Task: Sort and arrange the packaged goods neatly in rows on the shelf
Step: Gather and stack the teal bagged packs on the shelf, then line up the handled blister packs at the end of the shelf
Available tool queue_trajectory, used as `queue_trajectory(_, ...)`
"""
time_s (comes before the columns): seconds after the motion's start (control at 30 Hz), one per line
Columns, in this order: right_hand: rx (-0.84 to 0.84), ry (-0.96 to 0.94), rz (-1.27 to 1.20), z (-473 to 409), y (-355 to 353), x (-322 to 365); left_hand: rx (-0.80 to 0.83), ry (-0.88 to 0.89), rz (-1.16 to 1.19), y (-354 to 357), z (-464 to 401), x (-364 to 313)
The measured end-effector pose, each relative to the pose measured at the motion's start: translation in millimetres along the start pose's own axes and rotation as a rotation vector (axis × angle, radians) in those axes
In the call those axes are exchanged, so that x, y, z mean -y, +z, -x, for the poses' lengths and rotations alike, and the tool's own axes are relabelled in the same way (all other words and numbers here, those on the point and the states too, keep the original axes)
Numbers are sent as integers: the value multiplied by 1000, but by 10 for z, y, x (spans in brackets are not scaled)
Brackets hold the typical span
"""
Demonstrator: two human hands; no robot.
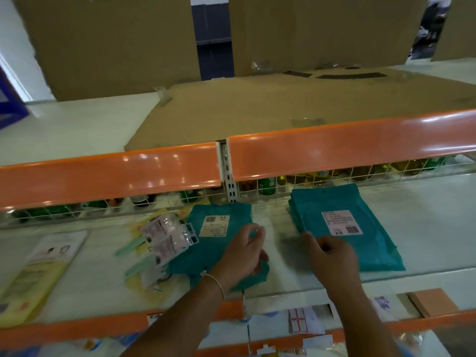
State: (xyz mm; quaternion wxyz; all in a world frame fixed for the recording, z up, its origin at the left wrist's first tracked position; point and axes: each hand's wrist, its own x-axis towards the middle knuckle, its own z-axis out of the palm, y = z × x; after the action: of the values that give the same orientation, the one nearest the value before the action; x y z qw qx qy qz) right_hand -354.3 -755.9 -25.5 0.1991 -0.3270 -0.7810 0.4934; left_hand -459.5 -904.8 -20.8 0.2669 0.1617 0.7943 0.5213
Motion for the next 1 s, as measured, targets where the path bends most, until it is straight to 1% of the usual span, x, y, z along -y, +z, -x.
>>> queue_trajectory(0.17, 191, -80, 77, 203, 638, 278, -155, 32, 54, -540, 144, 183)
queue_trajectory(0.3, 271, -28, 78, 366, 1108, 425, -316, 76, 62, -1079, 235, 498)
queue_trajectory(0.37, 293, 11, 65, 445, 1314, 516, -401, 105, -17, -1382, 288, 706)
queue_trajectory(0.43, 322, 57, 40, 547, 1511, 627, -474, 132, -150, -1677, 335, 943)
queue_trajectory(0.53, 367, 170, -58, 706, 1835, 774, -557, 246, -435, -2042, 340, 1333)
queue_trajectory(0.6, 409, 277, -140, 839, 2061, 852, -579, 320, -646, -2198, 336, 1609)
queue_trajectory(0.63, 419, 330, -182, 907, 2172, 878, -586, 368, -712, -2245, 346, 1733)
queue_trajectory(0.73, 365, 448, -247, 1066, 2462, 909, -586, 463, -848, -2310, 422, 1983)
queue_trajectory(0.83, 299, 483, -232, 1144, 2671, 899, -557, 446, -895, -2338, 432, 2065)
queue_trajectory(0.93, 224, 499, -260, 1169, 2771, 915, -519, 446, -896, -2326, 401, 2080)
queue_trajectory(1.0, 205, 531, -284, 1153, 2805, 926, -513, 446, -887, -2324, 406, 2068)
